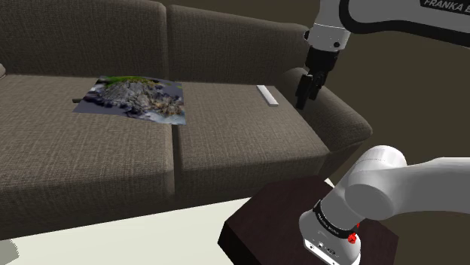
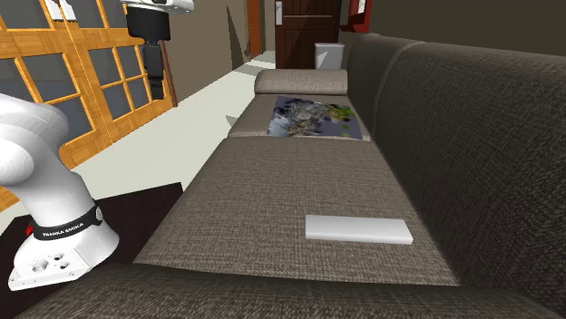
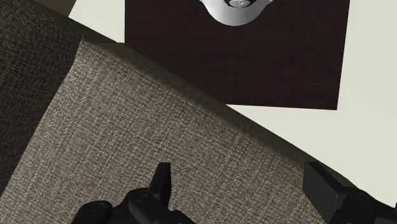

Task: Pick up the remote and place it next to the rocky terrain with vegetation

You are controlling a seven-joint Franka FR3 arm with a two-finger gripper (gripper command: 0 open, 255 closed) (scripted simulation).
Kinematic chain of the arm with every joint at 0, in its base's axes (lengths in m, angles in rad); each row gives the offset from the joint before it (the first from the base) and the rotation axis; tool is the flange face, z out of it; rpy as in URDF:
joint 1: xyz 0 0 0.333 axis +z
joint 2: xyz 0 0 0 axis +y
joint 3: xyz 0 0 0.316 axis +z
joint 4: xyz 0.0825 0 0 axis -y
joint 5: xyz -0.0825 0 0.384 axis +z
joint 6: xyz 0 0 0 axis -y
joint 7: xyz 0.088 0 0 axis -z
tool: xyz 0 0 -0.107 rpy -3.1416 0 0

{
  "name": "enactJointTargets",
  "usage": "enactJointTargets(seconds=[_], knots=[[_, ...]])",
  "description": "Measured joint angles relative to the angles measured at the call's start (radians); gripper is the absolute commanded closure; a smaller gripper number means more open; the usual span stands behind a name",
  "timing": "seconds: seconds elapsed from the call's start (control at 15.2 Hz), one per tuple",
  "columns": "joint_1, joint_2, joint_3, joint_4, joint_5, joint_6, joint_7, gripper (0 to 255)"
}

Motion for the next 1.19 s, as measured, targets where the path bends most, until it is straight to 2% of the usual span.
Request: enactJointTargets(seconds=[0.13, 0.33, 0.86, 1.19], knots=[[-0.003, 0.012, -0.005, 0.003, -0.004, 0.011, -0.002, 0], [-0.020, 0.083, -0.034, 0.006, -0.023, 0.088, -0.010, 0], [-0.063, 0.336, -0.126, 0.068, -0.058, 0.315, -0.040, 0], [-0.085, 0.498, -0.181, 0.148, -0.054, 0.417, -0.066, 0]])
